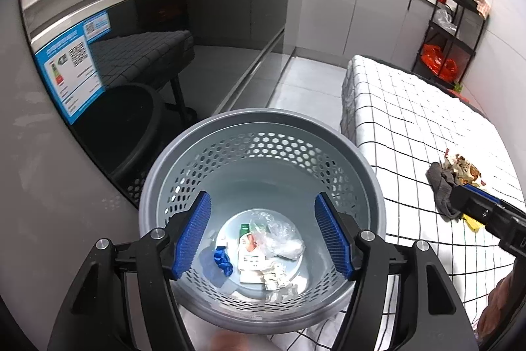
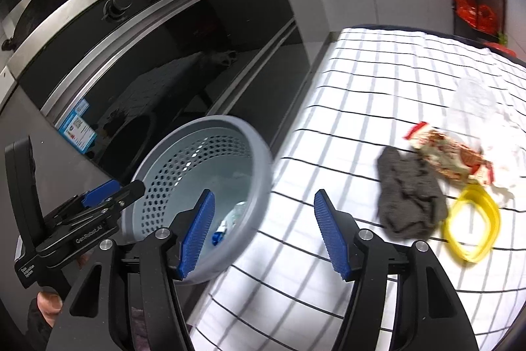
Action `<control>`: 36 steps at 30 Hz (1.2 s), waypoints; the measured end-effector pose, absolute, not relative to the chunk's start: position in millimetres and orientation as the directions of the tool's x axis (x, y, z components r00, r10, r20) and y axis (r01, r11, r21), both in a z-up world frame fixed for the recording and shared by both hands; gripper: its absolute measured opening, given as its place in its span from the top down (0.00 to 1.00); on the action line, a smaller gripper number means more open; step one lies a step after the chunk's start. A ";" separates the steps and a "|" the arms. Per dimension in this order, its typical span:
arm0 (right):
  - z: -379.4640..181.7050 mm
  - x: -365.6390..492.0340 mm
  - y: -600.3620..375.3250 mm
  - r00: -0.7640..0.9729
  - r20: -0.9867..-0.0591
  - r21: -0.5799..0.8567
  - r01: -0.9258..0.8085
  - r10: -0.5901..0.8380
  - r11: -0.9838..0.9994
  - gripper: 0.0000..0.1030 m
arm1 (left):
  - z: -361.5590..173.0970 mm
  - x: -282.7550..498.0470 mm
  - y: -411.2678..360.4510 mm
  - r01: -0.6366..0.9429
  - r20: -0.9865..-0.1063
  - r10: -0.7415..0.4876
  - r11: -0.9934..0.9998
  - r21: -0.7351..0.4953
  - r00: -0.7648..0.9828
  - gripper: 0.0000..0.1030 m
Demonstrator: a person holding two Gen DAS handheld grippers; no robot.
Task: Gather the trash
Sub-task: 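Move both tools back over the table toward the sock and yellow lid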
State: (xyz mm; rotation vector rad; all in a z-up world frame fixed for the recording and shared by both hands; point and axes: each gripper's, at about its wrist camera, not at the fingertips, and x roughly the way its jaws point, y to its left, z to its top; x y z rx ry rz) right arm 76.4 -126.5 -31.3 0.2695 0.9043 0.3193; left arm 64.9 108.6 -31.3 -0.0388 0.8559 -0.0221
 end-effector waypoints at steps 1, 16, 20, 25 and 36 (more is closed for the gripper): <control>-31.1 74.8 -131.7 0.580 -0.723 0.359 -0.148 0.375 0.922 0.41 | -31.1 64.7 106.1 0.009 -0.754 -0.039 0.999 -0.045 0.656 0.36; -33.5 47.2 -214.6 0.621 -0.735 0.346 -0.001 0.271 0.938 0.39 | -32.7 65.0 61.3 0.096 -0.748 -0.108 0.994 -0.059 0.655 0.33; -35.1 37.8 -235.0 0.631 -0.734 0.351 0.039 0.250 0.935 0.39 | -34.0 64.2 46.1 0.124 -0.749 -0.128 0.990 -0.061 0.650 0.33; -36.9 26.8 -258.6 0.643 -0.734 0.353 0.086 0.219 0.932 0.39 | -36.6 61.2 21.9 0.174 -0.750 -0.157 0.983 -0.057 0.642 0.33; -50.9 6.3 -301.5 0.632 -0.760 0.333 0.181 0.150 0.925 0.38 | -44.9 55.4 -30.9 0.280 -0.758 -0.221 0.959 -0.053 0.614 0.31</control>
